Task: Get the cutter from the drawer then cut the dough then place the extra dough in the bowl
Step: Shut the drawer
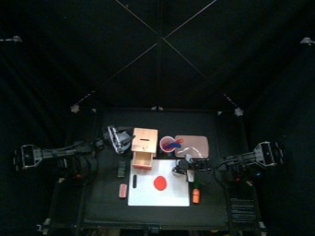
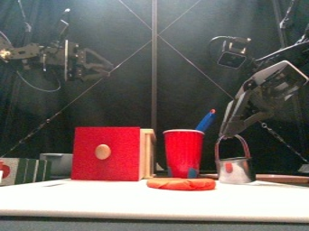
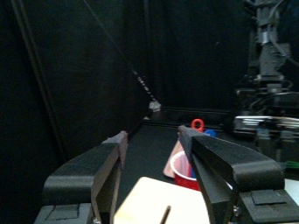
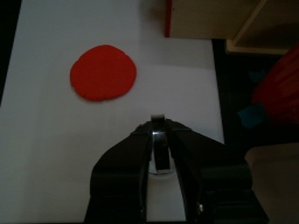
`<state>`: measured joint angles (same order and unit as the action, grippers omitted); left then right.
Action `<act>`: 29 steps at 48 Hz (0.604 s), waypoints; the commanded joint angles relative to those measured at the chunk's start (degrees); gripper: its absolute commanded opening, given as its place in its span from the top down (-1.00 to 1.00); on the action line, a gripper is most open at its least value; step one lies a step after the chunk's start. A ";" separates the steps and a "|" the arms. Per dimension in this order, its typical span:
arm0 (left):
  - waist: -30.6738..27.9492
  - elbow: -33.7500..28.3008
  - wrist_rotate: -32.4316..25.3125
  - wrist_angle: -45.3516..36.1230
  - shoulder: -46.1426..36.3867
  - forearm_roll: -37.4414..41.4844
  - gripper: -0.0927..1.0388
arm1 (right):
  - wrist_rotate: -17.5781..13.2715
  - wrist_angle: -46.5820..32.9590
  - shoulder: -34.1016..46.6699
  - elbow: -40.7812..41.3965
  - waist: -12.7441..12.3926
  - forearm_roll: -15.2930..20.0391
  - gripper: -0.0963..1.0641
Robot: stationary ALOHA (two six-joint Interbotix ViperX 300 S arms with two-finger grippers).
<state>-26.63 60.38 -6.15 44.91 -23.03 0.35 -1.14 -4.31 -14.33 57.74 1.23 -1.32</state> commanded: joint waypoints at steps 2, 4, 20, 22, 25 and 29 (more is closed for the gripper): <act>-1.58 -5.80 -0.18 -0.09 5.98 1.58 -0.70 | 0.09 -0.18 -0.62 -1.93 0.09 0.26 -0.54; -1.93 -7.47 -0.09 -0.53 8.00 3.08 -0.70 | 0.18 -0.26 -0.62 -2.64 0.09 0.18 -0.54; -7.29 -23.55 0.35 -33.13 17.14 9.84 -0.67 | 0.53 0.00 6.24 -15.73 4.04 -2.37 -0.54; -7.65 -24.70 0.44 -36.65 17.67 10.72 -0.67 | 0.44 0.09 7.73 -17.14 4.92 -2.55 -0.55; -8.26 -27.07 0.35 -44.91 18.54 10.20 -0.65 | 0.26 0.09 10.46 -19.16 5.80 -2.72 -0.53; -8.26 -28.83 -0.18 -51.77 20.04 9.93 -0.57 | 0.79 0.09 13.45 -20.83 6.68 -2.72 -0.51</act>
<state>-34.54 34.54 -6.06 -1.23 -3.60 10.28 -0.79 -4.04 -2.11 39.46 7.38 -3.96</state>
